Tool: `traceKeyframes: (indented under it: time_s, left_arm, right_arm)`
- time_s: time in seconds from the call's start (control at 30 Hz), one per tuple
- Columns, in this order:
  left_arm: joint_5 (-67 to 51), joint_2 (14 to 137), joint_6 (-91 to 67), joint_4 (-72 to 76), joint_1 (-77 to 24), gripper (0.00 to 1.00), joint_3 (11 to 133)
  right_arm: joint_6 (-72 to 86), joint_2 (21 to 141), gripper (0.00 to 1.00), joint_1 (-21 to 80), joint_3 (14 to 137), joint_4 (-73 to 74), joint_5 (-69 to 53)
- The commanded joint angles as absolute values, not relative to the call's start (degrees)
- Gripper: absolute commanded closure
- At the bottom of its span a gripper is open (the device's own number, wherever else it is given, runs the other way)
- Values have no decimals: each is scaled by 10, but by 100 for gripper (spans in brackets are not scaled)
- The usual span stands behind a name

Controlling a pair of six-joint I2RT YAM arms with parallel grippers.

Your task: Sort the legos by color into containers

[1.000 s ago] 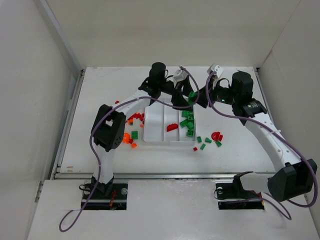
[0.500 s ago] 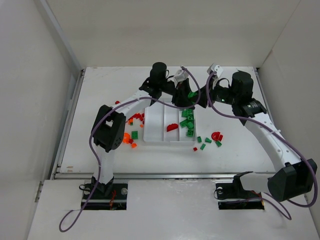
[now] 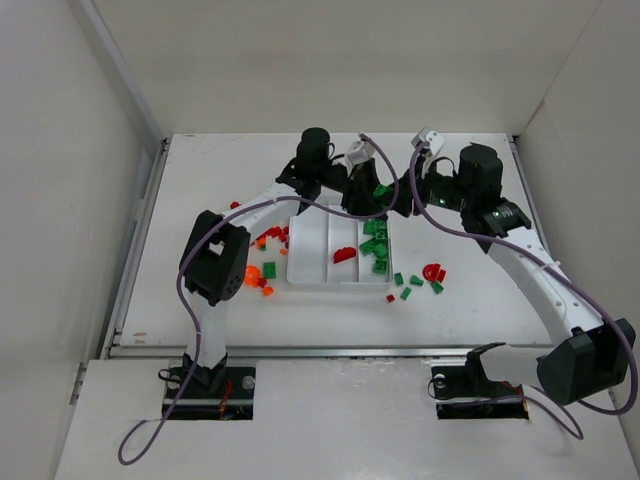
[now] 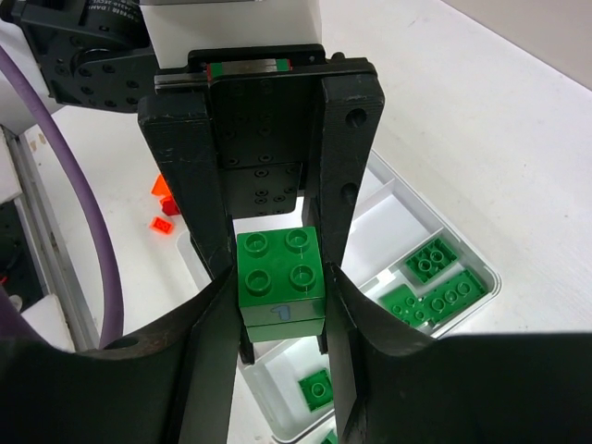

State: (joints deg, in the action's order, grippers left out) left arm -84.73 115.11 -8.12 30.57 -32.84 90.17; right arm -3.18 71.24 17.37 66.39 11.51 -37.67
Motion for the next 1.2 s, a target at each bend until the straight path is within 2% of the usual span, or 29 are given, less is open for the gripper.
traceKeyframes:
  time_s: [0.0, 1.0, 1.17]
  left_arm:
    - [-835, 1125, -98, 301, -310, 100, 887]
    - [-830, 1125, -92, 301, -294, 100, 870]
    - [-796, 1120, -106, 301, -283, 100, 864]
  right_arm:
    - [-24, 681, 100, 163, 691, 65, -300]
    - [-2, 655, 100, 163, 735, 43, -221]
    - [10, 679, 100, 163, 677, 43, -171]
